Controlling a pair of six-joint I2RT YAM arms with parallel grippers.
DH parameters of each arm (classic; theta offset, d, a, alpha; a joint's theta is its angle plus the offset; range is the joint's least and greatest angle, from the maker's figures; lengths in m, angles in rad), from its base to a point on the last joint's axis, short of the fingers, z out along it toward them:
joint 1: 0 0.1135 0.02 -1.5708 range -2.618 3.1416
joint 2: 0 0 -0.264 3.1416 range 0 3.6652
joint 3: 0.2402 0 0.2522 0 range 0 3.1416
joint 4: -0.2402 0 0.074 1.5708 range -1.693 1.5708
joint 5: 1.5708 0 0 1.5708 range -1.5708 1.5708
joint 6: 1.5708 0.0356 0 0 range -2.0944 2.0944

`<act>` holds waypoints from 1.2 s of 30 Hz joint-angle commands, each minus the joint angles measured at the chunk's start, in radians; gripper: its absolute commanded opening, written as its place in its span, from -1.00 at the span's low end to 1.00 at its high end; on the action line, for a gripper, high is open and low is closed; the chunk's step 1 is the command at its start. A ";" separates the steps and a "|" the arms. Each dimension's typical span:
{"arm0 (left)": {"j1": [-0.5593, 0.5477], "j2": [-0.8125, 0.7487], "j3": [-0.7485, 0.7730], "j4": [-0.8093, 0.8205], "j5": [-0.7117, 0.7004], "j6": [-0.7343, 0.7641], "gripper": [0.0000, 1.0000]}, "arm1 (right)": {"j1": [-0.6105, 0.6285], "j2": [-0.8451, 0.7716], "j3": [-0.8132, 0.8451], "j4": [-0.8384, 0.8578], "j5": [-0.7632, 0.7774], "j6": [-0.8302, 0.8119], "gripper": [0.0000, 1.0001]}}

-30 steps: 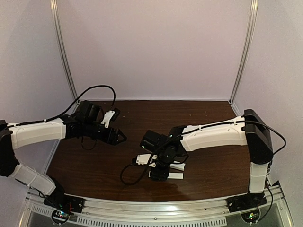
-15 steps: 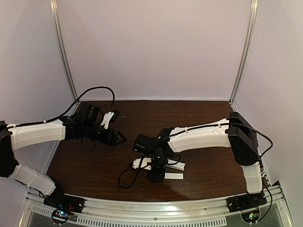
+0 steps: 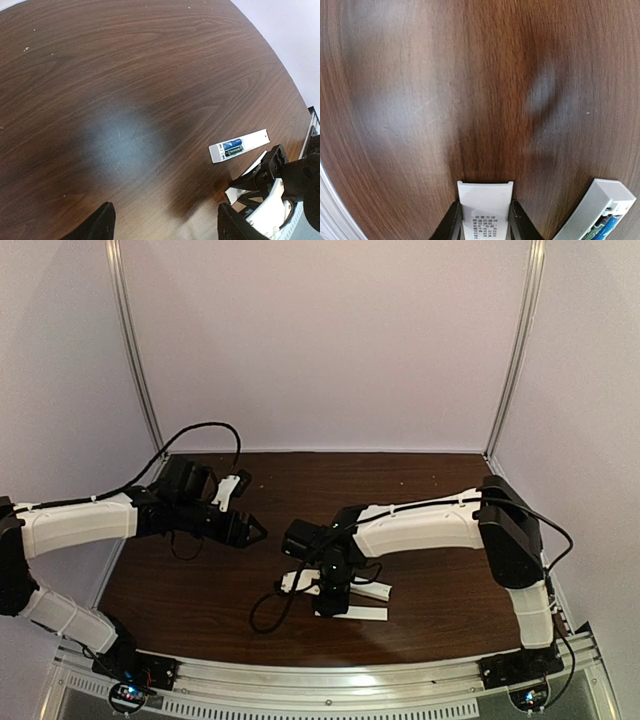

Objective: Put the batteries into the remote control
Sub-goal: Pick up the battery cover at the center of the board, then pass from the right arm to the left

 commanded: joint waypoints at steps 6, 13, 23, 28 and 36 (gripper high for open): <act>0.049 -0.106 -0.052 0.124 -0.010 -0.076 0.64 | -0.018 -0.066 0.053 -0.004 0.036 0.075 -0.63; 0.061 -0.248 -0.144 0.241 -0.062 -0.103 0.71 | -0.106 -0.202 0.038 0.089 -0.006 0.186 -0.67; -0.035 -0.288 -0.293 0.538 0.032 -0.068 0.44 | -0.301 -0.416 -0.097 0.424 -0.058 0.527 -0.64; -0.186 -0.155 -0.216 0.575 -0.049 -0.040 0.42 | -0.308 -0.423 -0.106 0.521 -0.056 0.628 -0.62; -0.295 0.066 -0.101 0.676 -0.086 -0.103 0.38 | -0.307 -0.455 -0.172 0.660 -0.068 0.744 -0.62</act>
